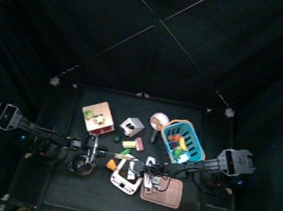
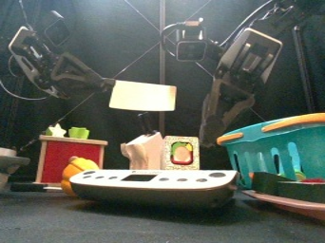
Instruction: Regrasp cleaver
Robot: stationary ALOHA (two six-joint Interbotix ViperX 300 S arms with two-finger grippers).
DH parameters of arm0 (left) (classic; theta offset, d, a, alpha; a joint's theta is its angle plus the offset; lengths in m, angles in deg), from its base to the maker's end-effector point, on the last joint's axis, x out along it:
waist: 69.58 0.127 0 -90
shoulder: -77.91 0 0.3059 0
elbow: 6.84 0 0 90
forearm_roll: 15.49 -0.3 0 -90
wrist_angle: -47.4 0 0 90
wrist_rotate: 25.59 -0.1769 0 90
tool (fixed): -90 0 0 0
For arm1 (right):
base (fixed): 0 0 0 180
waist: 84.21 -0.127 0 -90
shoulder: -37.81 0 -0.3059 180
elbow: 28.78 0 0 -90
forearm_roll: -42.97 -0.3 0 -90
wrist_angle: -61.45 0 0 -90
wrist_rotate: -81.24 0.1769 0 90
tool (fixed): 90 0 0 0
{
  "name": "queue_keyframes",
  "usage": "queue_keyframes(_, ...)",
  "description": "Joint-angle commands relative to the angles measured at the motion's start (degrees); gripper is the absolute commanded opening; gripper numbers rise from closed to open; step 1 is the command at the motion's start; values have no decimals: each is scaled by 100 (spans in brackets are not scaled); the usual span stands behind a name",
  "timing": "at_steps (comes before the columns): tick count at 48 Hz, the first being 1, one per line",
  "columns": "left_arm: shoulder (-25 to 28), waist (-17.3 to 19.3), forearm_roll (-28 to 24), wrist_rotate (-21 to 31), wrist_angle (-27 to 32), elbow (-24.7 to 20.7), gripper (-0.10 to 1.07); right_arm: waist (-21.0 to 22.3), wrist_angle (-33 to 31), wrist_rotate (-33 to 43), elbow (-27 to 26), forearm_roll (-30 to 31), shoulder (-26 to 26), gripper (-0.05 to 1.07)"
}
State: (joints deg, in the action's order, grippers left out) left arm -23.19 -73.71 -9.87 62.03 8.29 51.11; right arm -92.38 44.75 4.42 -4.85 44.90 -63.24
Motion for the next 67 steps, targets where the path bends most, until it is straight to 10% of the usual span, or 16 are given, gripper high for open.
queue_keyframes(1,-18,0,0,0,-18,-97,39,0,-18,-9,-44,70,475,54)
queue_keyframes(21,70,9,-9,-18,-18,-176,39,193,378,18,185,387,1942,55)
queue_keyframes(35,325,-9,-26,-18,-18,-413,39,879,1345,9,510,404,1837,71)
queue_keyframes(67,343,9,-88,-35,-18,-642,39,896,1477,-9,431,448,1362,75)
